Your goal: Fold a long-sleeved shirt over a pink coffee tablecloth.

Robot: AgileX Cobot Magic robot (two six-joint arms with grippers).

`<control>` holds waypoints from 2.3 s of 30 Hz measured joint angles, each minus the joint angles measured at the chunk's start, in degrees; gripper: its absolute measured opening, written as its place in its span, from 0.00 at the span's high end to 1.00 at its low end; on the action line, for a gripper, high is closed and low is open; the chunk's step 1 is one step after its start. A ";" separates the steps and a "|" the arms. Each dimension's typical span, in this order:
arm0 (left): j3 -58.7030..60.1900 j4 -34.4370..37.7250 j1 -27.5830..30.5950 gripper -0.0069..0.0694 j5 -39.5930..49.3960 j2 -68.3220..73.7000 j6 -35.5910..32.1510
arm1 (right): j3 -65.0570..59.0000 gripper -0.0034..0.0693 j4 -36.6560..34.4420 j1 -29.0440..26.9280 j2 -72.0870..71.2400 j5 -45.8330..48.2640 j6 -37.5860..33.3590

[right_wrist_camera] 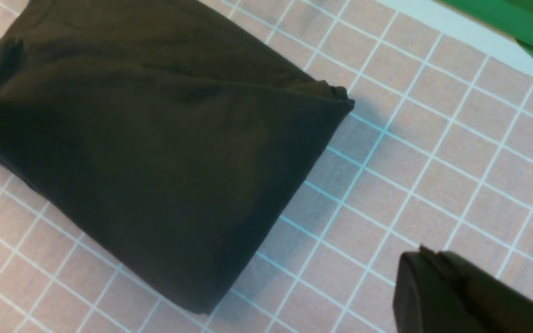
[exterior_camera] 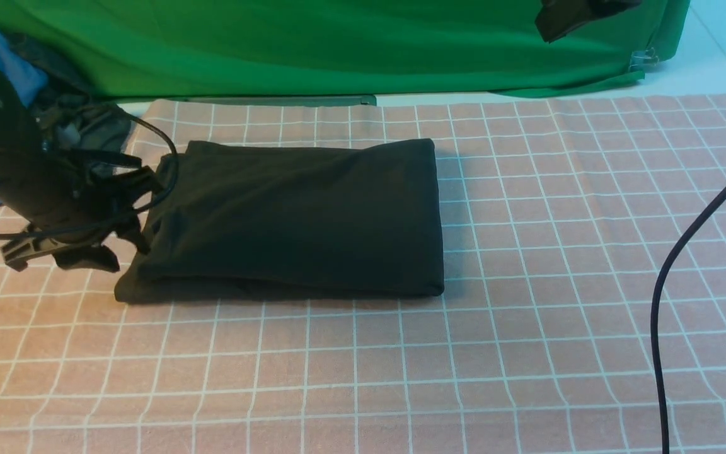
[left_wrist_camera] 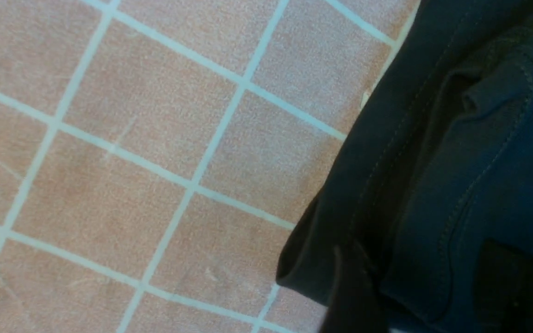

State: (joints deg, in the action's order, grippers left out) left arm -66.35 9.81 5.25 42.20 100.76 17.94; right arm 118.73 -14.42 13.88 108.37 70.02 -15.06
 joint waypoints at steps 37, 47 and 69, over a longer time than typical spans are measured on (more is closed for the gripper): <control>-0.11 2.20 -0.11 0.80 1.51 1.83 -9.58 | -13.90 0.64 3.30 -0.37 0.69 -0.22 8.84; -0.11 1.85 -0.11 0.80 2.02 1.66 -9.22 | -16.88 0.26 -7.41 3.13 11.14 -2.84 5.45; -0.11 3.84 -0.03 0.80 2.22 1.62 -9.99 | -16.88 0.82 -8.12 11.62 19.44 -9.23 -0.77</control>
State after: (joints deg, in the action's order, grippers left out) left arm -66.46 13.65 5.22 44.42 102.37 7.95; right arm 101.85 -22.54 25.50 127.81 60.79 -15.83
